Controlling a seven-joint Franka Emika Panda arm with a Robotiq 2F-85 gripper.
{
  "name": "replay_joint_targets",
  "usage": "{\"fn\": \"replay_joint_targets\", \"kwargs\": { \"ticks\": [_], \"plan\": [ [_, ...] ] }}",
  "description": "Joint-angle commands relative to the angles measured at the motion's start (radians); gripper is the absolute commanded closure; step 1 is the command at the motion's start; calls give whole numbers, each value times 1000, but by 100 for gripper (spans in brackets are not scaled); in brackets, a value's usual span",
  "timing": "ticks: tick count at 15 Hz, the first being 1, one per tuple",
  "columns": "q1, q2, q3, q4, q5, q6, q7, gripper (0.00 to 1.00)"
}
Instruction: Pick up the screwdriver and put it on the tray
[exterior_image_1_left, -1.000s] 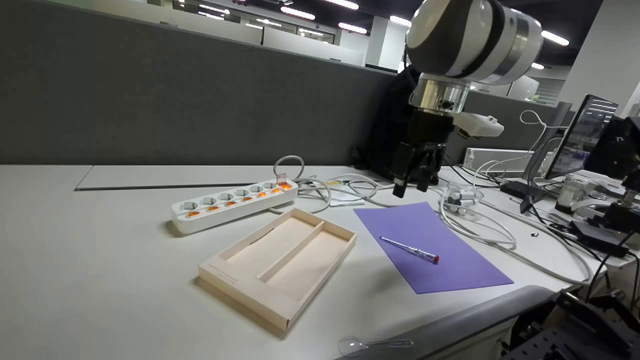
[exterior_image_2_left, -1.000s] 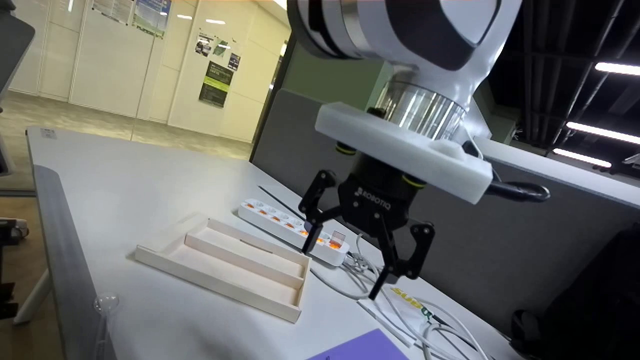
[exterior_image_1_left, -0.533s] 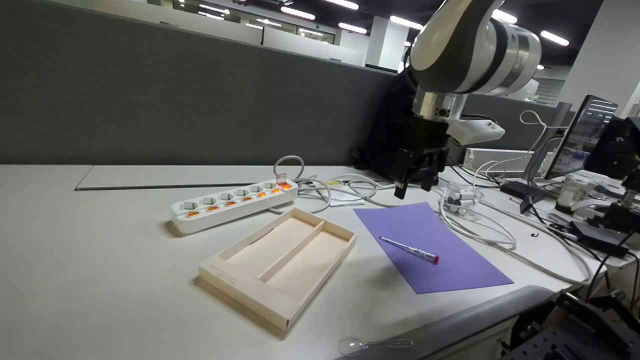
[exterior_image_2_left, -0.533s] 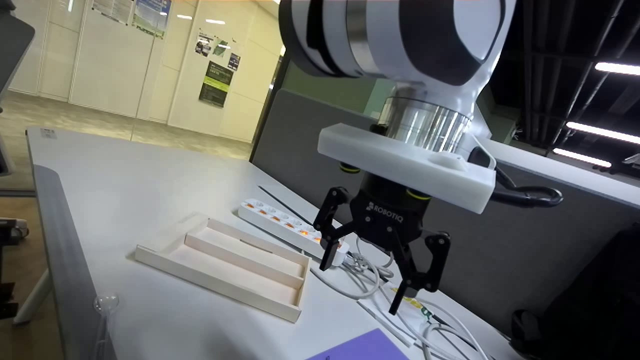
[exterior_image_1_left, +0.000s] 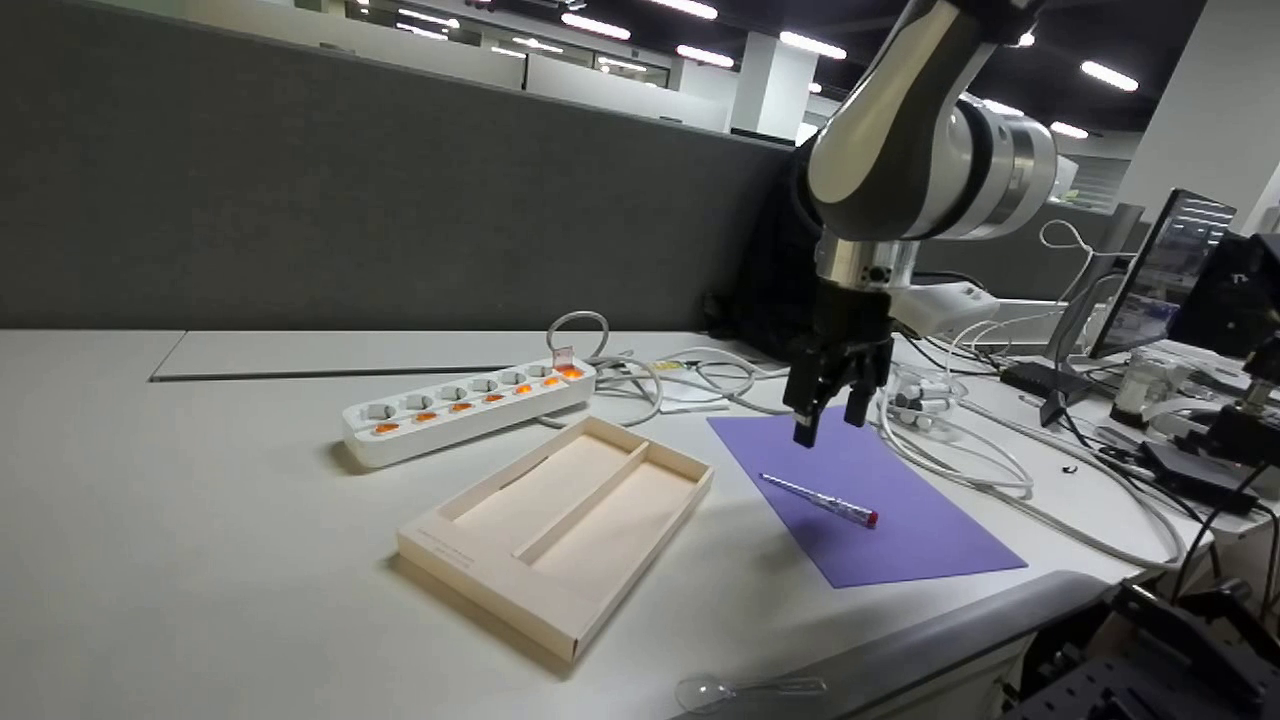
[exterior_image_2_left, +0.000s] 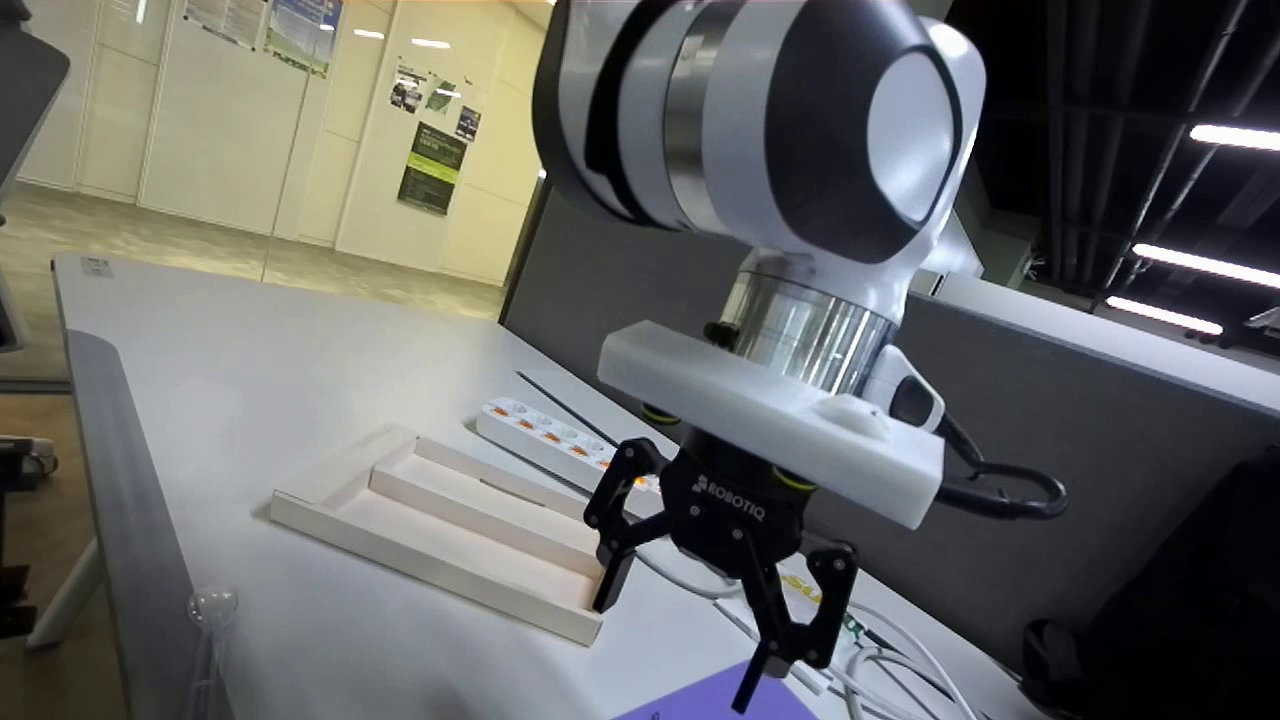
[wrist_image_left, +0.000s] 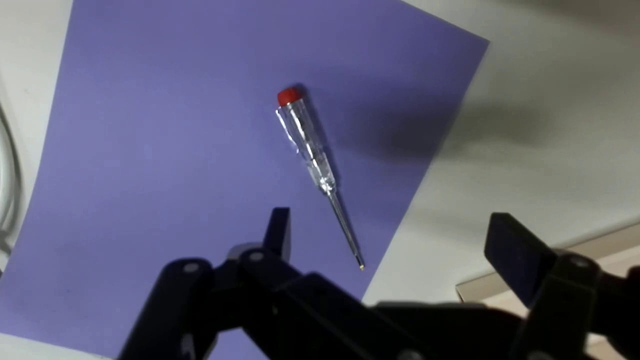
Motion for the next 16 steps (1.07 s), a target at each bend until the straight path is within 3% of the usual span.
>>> {"fn": "replay_joint_targets", "kwargs": {
  "ticks": [1, 12, 13, 14, 16],
  "plan": [
    [-17, 79, -5, 33, -64, 42, 19, 0],
    [-122, 218, 14, 57, -91, 118, -172, 0],
    [-130, 228, 14, 64, -92, 122, -180, 25],
    [-138, 237, 16, 69, -94, 124, -185, 27],
    [-151, 256, 18, 83, -93, 123, -193, 42]
  ]
}}
